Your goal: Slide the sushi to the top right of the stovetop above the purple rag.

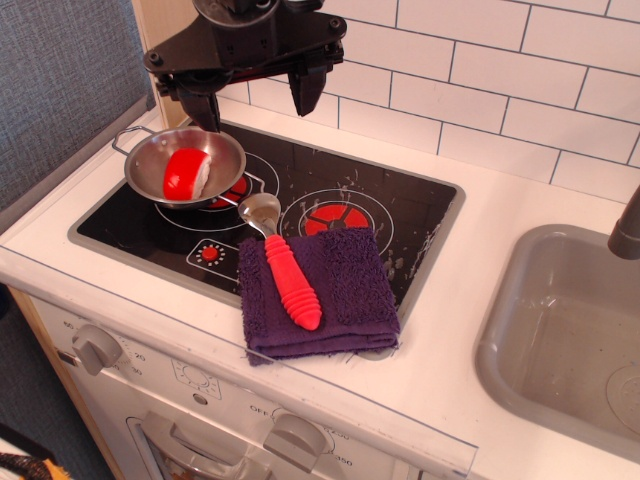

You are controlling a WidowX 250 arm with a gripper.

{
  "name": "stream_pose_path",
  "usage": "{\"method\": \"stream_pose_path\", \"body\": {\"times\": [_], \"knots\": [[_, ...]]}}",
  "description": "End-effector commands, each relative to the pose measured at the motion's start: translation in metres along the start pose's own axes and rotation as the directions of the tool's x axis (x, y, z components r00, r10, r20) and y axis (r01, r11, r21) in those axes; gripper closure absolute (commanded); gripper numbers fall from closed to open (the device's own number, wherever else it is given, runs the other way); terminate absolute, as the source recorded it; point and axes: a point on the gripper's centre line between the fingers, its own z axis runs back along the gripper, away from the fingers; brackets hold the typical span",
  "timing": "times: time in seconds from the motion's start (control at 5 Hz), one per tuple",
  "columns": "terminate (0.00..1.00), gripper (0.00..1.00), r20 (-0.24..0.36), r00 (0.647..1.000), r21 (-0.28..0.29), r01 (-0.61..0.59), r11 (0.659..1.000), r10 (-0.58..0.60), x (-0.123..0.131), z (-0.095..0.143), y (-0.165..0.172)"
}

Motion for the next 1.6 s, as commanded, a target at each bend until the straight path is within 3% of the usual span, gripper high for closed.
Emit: {"method": "stream_pose_path", "body": {"times": [0.0,0.6,1.0,1.4], "knots": [[0.00,0.00,0.000,1.000,0.000,0.000,1.000,0.000,0.000,0.000,0.000],[0.00,0.00,-0.053,0.998,0.033,0.039,0.999,-0.038,0.037,-0.026,0.035],[0.00,0.00,-0.152,0.973,0.002,0.174,0.985,-0.171,0.059,-0.093,0.060],[0.00,0.00,-0.254,0.944,-0.003,0.215,0.977,-0.209,0.044,-0.136,0.069]]}}
